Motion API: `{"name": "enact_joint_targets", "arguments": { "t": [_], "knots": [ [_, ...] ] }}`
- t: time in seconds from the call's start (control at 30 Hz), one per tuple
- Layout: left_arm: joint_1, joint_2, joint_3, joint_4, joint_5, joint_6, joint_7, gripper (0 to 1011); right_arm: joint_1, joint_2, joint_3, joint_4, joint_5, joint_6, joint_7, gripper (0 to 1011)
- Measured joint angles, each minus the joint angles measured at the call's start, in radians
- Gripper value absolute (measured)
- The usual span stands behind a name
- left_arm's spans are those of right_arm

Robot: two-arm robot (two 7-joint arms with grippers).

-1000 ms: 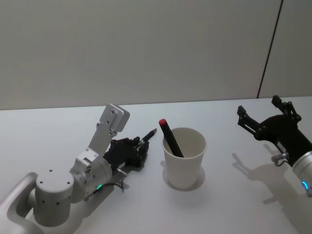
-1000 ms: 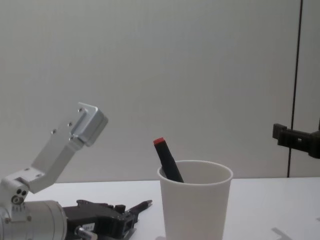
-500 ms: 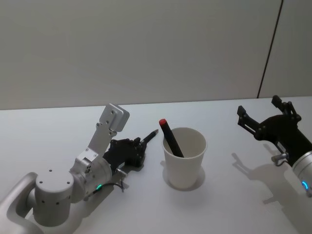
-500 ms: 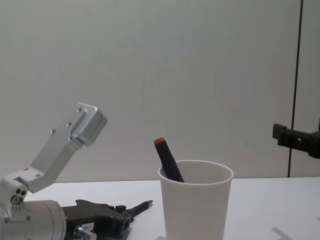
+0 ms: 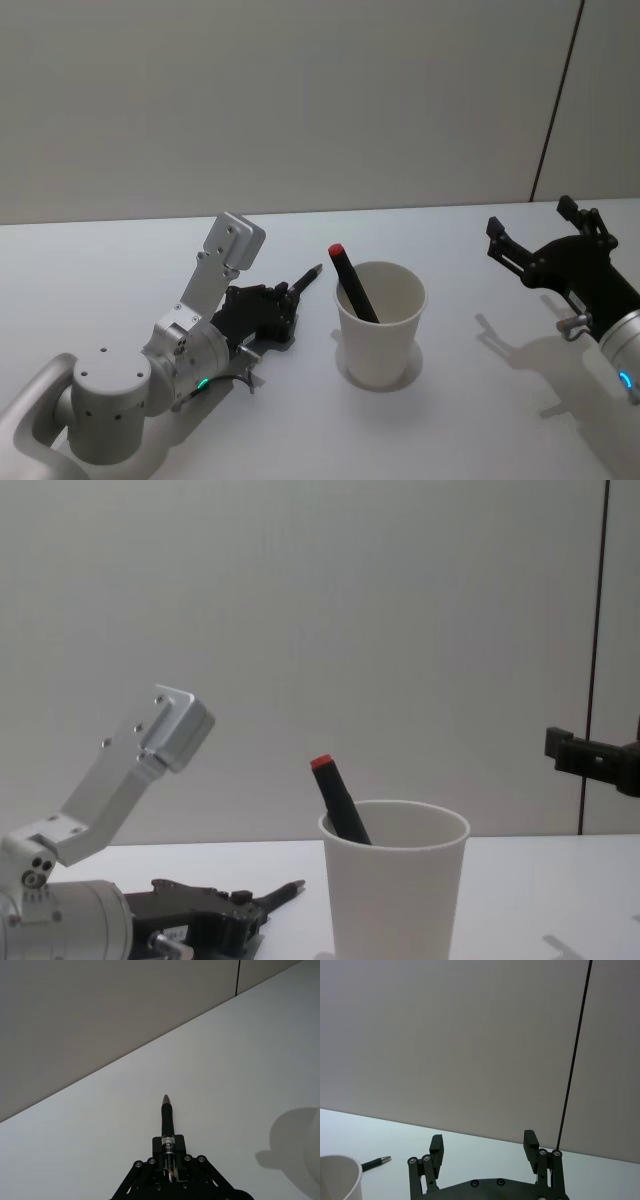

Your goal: Place the pen into the pen holder.

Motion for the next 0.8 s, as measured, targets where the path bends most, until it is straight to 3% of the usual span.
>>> {"name": "enact_joint_targets", "arguments": {
  "t": [0.4,0.8],
  "knots": [
    [0.002,0.002,-0.003,0.002,-0.003,-0.013,0.000,138,0.000,0.000,0.000,0.000,0.000,0.000,0.000,1001],
    [0.020,0.026,-0.026,-0.009,-0.034,-0.134,0.013,138,0.000,0.000,0.000,0.000,0.000,0.000,0.000,1001]
  ]
}}
